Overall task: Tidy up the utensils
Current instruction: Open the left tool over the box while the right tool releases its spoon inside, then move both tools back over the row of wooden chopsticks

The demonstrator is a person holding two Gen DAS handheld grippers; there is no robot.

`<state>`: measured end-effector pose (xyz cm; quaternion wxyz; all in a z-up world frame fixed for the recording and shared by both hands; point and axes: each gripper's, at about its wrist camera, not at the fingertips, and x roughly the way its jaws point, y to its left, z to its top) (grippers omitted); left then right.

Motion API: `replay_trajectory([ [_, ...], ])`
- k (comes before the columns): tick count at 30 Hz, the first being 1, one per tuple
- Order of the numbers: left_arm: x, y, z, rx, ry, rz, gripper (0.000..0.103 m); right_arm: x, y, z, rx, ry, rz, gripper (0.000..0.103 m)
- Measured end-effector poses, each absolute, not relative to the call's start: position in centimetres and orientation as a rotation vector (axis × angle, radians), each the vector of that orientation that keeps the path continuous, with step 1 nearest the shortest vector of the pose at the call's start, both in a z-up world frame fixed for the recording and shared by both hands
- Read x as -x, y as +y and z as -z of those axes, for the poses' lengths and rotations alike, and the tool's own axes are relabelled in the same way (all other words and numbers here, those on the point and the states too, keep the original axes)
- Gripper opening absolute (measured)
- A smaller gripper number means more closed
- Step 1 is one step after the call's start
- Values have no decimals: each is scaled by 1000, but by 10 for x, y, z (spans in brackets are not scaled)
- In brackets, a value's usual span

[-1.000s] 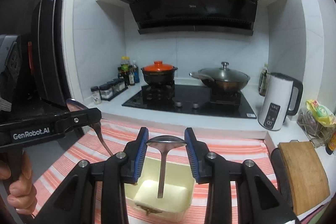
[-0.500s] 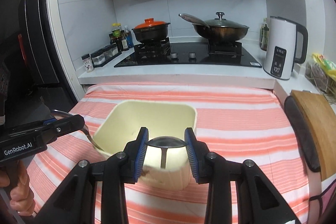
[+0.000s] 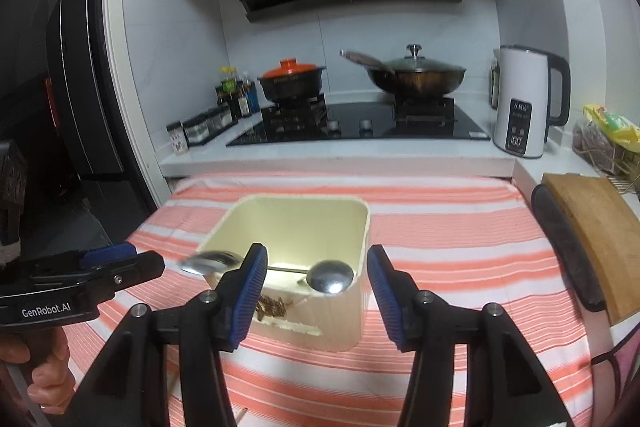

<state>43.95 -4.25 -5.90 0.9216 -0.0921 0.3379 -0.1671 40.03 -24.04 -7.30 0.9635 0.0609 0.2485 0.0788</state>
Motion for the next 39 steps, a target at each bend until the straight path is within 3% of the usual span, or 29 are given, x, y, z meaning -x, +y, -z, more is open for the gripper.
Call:
replay_trajectory([
  [3, -414, -30, 37, 187, 628, 322, 97, -376, -242, 45, -104, 439, -165, 55],
  [9, -346, -17, 23, 42, 509, 270, 100, -314, -238, 17, -43, 386, -171, 59],
  [12, -313, -6, 41, 17, 552, 296, 100, -278, -238, 22, -12, 401, -187, 61],
  [24, -194, 44, 157, 118, 853, 254, 103, -145, -248, 130, 118, 602, -109, 61],
  [30, -171, 52, 181, 155, 883, 268, 102, -100, -263, 185, 81, 735, -74, 61],
  [39, -163, 33, 202, 72, 927, 276, 102, -83, -255, 217, 15, 810, -127, 61],
])
